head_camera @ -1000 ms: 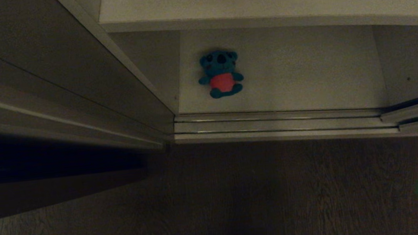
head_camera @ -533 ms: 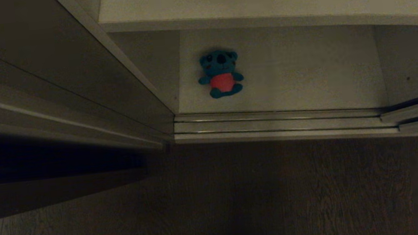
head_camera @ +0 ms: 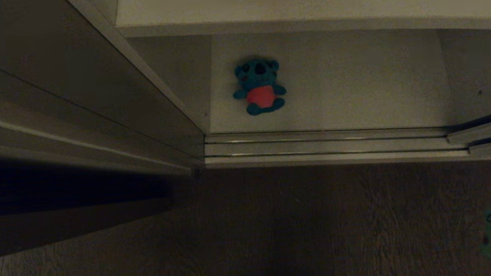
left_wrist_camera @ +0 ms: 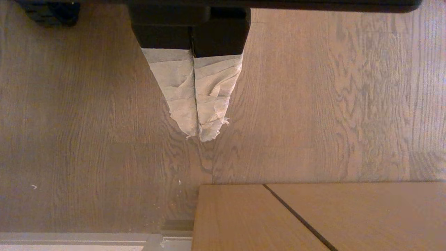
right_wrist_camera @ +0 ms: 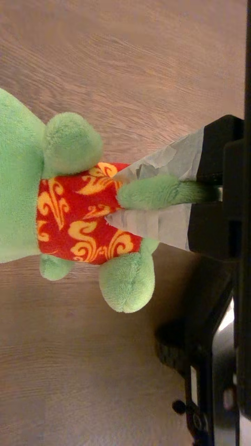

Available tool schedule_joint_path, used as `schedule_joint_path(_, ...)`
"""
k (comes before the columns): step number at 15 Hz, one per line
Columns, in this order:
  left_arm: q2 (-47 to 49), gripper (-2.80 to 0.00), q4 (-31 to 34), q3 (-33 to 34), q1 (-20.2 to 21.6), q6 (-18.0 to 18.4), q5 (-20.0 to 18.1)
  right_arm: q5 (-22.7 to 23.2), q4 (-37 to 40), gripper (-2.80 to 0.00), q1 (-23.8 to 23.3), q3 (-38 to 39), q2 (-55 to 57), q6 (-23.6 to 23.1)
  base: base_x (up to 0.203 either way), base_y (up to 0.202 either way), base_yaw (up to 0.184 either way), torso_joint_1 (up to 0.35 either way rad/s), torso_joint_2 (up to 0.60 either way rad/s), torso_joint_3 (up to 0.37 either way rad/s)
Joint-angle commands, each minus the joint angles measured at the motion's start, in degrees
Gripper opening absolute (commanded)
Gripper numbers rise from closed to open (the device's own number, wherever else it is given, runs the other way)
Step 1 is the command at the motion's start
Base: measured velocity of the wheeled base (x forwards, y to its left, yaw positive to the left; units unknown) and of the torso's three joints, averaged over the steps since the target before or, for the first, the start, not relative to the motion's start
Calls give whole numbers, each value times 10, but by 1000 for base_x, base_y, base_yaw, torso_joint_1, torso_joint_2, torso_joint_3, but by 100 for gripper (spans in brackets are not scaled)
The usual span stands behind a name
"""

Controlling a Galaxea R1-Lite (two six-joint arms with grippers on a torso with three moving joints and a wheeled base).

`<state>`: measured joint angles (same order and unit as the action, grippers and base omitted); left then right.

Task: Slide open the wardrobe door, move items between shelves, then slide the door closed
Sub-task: Place the green doll on the lower shelf

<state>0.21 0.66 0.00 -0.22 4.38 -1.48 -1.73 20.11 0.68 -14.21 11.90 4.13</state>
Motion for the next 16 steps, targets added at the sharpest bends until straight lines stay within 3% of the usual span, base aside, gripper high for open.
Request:
schedule_joint_path(1, 0, -280, 0, 0, 0, 0, 0, -1, 3, -280, 7, -6, 53, 13, 0, 0, 0, 0, 0, 0)
schedule_joint_path(7, 0, -280, 0, 0, 0, 0, 0, 3, -15, -280, 11, -37, 254, 56, 0, 0, 0, 0, 0, 0)
schedule_joint_path(11, 0, -280, 0, 0, 0, 0, 0, 27, -125, -280, 3, -15, 396, 64, 0, 0, 0, 0, 0, 0)
schedule_joint_path(16, 0, -280, 0, 0, 0, 0, 0, 97, -237, -280, -54, -53, 546, 67, 0, 0, 0, 0, 0, 0)
